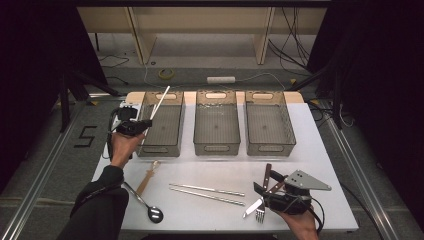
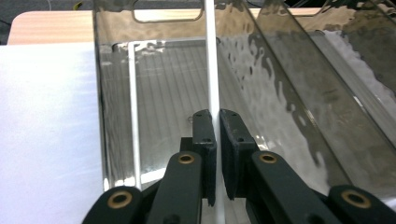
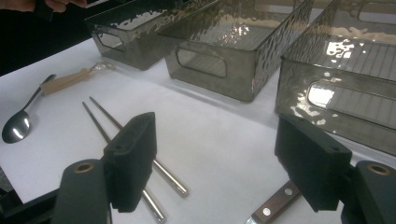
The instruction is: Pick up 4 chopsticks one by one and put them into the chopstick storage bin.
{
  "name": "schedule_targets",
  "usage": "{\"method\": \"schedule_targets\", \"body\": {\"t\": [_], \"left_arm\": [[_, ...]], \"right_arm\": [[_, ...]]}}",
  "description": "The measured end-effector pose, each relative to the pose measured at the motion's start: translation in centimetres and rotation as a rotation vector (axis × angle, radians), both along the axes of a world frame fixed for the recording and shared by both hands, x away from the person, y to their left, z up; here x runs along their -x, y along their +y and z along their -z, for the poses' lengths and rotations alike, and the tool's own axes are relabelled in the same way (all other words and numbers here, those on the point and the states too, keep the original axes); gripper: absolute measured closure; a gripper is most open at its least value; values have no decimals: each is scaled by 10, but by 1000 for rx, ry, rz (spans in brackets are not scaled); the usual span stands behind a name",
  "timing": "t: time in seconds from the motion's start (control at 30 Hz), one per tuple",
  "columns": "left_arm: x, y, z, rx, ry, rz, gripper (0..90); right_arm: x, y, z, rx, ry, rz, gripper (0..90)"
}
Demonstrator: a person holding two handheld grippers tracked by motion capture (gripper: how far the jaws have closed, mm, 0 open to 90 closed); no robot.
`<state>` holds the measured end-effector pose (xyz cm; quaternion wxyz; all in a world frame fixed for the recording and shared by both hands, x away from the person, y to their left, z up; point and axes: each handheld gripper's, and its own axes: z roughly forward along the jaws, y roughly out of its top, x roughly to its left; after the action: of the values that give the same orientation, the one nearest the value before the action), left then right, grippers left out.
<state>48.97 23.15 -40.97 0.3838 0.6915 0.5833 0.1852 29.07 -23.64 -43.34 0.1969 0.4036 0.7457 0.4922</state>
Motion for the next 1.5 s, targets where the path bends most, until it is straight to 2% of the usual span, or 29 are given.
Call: {"method": "schedule_targets", "body": {"t": [0.37, 0.63, 0.73, 0.8, 0.83, 0.97, 1.07, 1.27, 1.4, 1.47, 1.5], "left_arm": [[-5, 5, 10, -9, 32, -41, 847], [-10, 5, 18, -10, 72, -52, 833], [-10, 4, 18, 6, 70, -42, 691], [-8, 3, 16, 3, 54, -42, 616], [-7, 3, 15, 15, 44, -47, 572], [1, 1, 8, 59, 30, -20, 464], [10, -1, 4, 84, 43, 25, 391], [36, -5, -3, 130, 0, 81, 325], [52, -11, -4, 139, -29, 125, 301], [59, -13, -5, 155, -44, 140, 293], [62, -15, -5, 148, -44, 152, 292]], "right_arm": [[0, 1, 0, -2, 2, -1, 305], [0, 1, 0, -3, 4, -1, 306], [0, 0, 0, -2, 1, -2, 305], [0, 0, 0, -4, 1, -3, 306], [-1, 0, 0, -2, 1, -2, 306], [-1, 1, 0, -4, 5, -5, 305], [-1, 1, 0, -1, 5, -12, 305], [-4, 2, 0, 3, 31, -42, 303], [-8, 4, -1, 14, 56, -87, 302], [-11, 7, -4, 43, 65, -114, 301], [-12, 9, -5, 55, 67, -131, 301]]}}
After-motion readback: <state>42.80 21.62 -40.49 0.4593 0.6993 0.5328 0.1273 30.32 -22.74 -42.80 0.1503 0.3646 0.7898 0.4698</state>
